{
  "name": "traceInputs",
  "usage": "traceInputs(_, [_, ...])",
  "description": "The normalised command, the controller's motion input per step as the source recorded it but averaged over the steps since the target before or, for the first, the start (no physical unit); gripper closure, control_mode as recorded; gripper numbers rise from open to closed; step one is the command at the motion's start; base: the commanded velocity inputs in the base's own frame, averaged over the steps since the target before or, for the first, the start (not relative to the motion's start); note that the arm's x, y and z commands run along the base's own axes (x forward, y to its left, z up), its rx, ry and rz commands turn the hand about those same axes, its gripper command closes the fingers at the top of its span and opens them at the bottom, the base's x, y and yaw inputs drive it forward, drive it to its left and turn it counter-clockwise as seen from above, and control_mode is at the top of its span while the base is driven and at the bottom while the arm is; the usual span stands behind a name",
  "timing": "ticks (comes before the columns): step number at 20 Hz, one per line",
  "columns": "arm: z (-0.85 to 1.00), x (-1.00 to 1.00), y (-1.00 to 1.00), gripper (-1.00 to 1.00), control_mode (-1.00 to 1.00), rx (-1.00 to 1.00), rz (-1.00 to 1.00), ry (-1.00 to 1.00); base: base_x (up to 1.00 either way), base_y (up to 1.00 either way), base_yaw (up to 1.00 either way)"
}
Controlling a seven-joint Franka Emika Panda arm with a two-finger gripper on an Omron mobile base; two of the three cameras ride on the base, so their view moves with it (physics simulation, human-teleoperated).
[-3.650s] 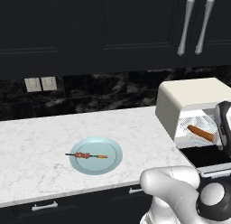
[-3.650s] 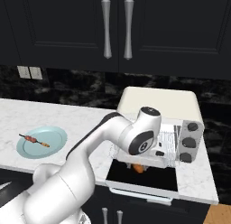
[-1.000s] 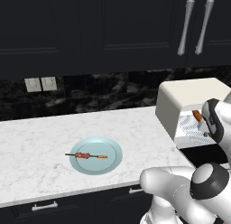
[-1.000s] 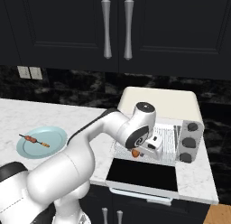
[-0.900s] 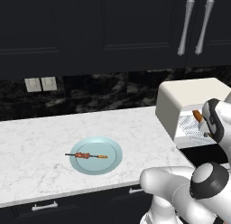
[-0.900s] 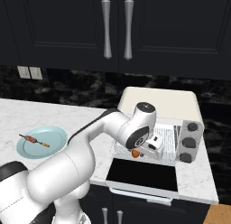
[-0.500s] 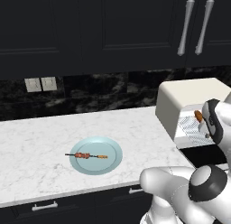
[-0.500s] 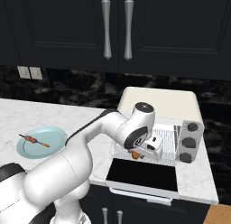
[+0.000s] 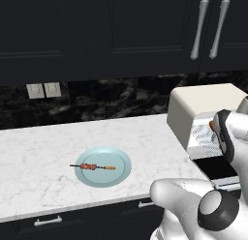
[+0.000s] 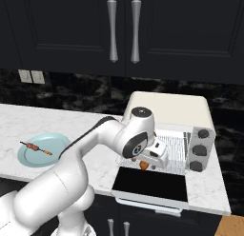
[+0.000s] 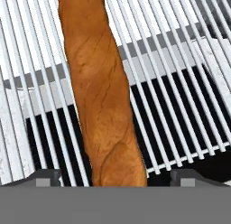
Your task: Pick up the kebab skewer and baguette bread, and place them inside the toaster oven. Close the toaster oven door and start by setting the timer.
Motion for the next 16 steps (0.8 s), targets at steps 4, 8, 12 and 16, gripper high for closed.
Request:
traceInputs(4, [0.52,-0.17,0.05,-1.00,-1.00,-0.08,0.00,-0.13,0.00,0.00,0.00])
traceInputs(8, [0.78,-0.59,0.29,-1.00,-1.00,-0.06,0.00,-0.17,0.00,0.00,0.00])
traceInputs(12, [0.23,-0.77,0.94,-1.00,-1.00,-0.09,0.05,-0.03,0.00,0.00,0.00])
traceInputs(16, [0.00,-0.64,1.00,-1.00,-1.00,-0.10,0.19,-0.01,0.00,0.00,0.00])
